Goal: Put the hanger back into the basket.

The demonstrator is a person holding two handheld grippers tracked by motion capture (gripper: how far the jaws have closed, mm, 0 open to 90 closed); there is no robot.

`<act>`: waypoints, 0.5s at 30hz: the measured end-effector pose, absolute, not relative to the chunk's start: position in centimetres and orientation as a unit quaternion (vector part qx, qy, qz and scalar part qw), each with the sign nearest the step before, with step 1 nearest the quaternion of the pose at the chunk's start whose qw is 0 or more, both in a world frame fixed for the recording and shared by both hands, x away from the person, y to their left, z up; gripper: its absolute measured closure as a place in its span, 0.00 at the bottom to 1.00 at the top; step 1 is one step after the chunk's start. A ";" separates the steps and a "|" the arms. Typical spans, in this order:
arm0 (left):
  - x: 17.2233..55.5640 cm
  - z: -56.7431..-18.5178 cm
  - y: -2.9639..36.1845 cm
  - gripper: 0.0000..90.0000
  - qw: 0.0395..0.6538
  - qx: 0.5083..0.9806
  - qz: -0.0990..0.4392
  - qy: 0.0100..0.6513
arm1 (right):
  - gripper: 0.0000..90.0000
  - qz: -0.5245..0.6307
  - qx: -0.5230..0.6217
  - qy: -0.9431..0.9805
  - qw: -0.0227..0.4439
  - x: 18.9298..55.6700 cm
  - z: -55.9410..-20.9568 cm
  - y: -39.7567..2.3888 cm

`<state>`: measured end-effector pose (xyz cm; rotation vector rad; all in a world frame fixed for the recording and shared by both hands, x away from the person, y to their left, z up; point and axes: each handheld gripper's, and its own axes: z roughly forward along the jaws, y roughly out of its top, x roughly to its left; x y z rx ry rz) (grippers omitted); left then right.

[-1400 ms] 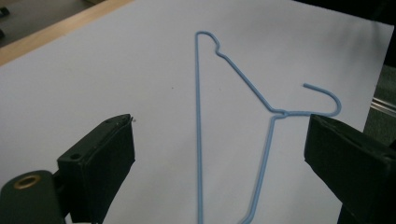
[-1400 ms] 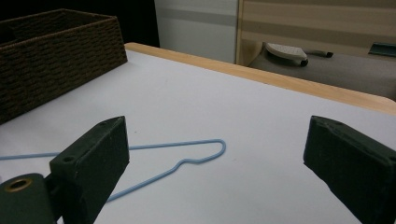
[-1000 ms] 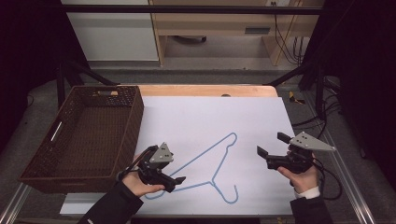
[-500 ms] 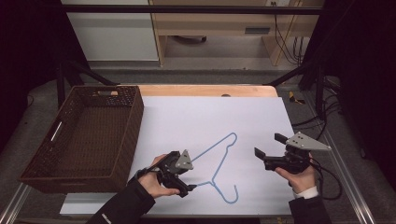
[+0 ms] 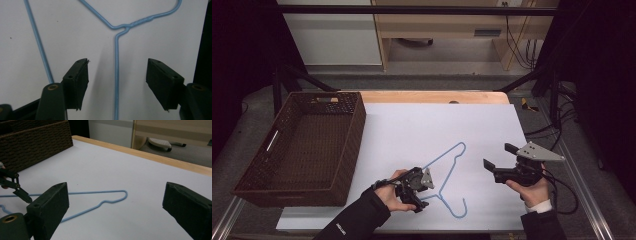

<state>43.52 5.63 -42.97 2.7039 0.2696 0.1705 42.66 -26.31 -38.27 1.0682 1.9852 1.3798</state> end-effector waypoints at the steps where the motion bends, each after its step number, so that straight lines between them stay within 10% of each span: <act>1: 43.5 -43.0 5.6 0.41 0.208 0.971 0.061 0.097 | 0.08 0.506 0.392 0.728 0.247 42.7 -38.3 -26.3; 15: 43.7 -43.5 5.0 0.63 0.173 0.981 0.038 0.083 | 0.08 0.504 0.391 0.730 0.244 42.7 -38.3 -26.3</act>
